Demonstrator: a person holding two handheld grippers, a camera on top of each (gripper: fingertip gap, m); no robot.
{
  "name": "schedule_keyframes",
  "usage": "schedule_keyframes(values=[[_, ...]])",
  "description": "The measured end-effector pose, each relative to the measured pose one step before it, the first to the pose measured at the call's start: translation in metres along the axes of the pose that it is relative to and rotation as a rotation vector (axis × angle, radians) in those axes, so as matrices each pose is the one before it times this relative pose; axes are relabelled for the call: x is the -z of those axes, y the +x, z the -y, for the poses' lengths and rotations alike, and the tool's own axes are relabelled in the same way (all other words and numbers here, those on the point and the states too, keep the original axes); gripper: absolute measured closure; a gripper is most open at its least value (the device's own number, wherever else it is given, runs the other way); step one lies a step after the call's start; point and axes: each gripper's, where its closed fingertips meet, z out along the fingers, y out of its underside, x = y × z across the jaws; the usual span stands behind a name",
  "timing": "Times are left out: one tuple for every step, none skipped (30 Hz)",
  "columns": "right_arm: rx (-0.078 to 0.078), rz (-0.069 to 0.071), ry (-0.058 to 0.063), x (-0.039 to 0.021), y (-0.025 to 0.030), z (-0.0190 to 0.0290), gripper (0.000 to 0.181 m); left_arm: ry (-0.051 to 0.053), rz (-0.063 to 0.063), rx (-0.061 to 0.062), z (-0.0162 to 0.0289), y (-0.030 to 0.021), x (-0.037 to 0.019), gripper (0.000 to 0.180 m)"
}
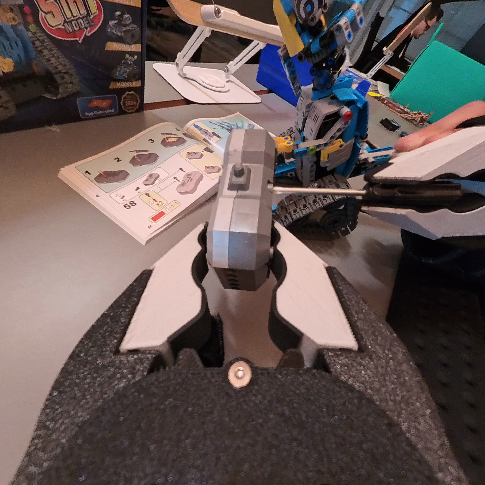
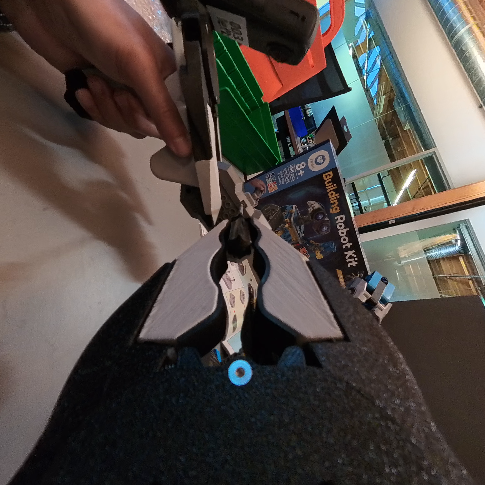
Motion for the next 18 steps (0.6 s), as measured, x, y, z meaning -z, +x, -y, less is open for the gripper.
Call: schedule_keyframes(values=[[-0.0019,-0.006,-0.0022,-0.00034,0.0,0.00018,0.17,0.0013,0.0103,-0.0103,0.00069,-0.0007,0.00058,0.137],[0.0107,-0.0059,-0.0003,-0.00022,-0.0002,0.00016,0.17,-0.0011,0.005,-0.0048,0.00037,-0.00049,0.00031,0.137],[0.017,0.0005,-0.004,0.00002,-0.0005,-0.00017,0.17,-0.0045,0.0003,-0.0025,-0.00032,-0.00006,-0.00003,0.137],[0.0342,0.0012,-0.0057,0.00009,-0.00059,-0.0004,0.17,-0.0025,0.0054,-0.0119,-0.00016,-0.00035,-0.00011,0.137],[0.0202,-0.002,-0.0052,0.00011,0.00012,-0.00025,0.17,0.0038,0.0201,-0.0293,0.00095,-0.00095,0.00021,0.137],[-0.0258,-0.0012,0.0051,0.00035,0.00102,0.00115,0.17,0.0078,0.0342,-0.0448,0.00212,-0.00159,0.00094,0.137],[-0.0579,-0.0005,0.0135,0.00021,0.00181,0.0011,0.17,0.0123,0.0403,-0.0492,0.00315,-0.00214,0.00177,0.137],[-0.0739,-0.0026,0.0239,0.00026,0.00349,0.00114,0.17,0.0215,0.0425,-0.0458,0.00478,-0.00248,0.0024,0.136],[-0.1025,-0.0026,0.0311,0.00019,0.00476,0.00228,0.17,0.0298,0.0388,-0.0369,0.00616,-0.00247,0.00316,0.136],[-0.1399,-0.003,0.0403,0.00058,0.0055,0.00408,0.17,0.0387,0.0315,-0.0259,0.00768,-0.00222,0.00384,0.136],[-0.1548,-0.0048,0.0521,0.00074,0.00541,0.00559,0.17,0.047,0.0266,-0.0157,0.00913,-0.00204,0.00453,0.136],[-0.1679,-0.0002,0.0604,0.00056,0.00417,0.00695,0.17,0.0505,0.0251,-0.0117,0.01001,-0.00182,0.00468,0.136],[-0.1645,0.0049,0.0629,0.00032,0.00223,0.00741,0.169,0.056,0.0274,-0.0097,0.01098,-0.00195,0.00516,0.137],[-0.1445,0.0105,0.0676,-0.00047,-0.00035,0.00818,0.169,0.0634,0.03,-0.0062,0.01217,-0.00209,0.00564,0.136],[-0.1391,0.0125,0.0688,-0.00115,-0.00315,0.00871,0.169,0.0639,0.0312,-0.0048,0.01246,-0.00226,0.00569,0.136],[-0.1263,0.0083,0.0616,-0.00298,-0.00537,0.00684,0.17,0.0582,0.0327,-0.0047,0.01182,-0.00339,0.00537,0.137],[-0.1248,0.007,0.0561,-0.00414,-0.00695,0.00456,0.17,0.0512,0.0342,-0.0095,0.01112,-0.00428,0.00522,0.136],[-0.1199,0.0092,0.0549,-0.00448,-0.00779,0.00273,0.17,0.045,0.0399,-0.0233,0.01088,-0.00516,0.00507,0.136]])
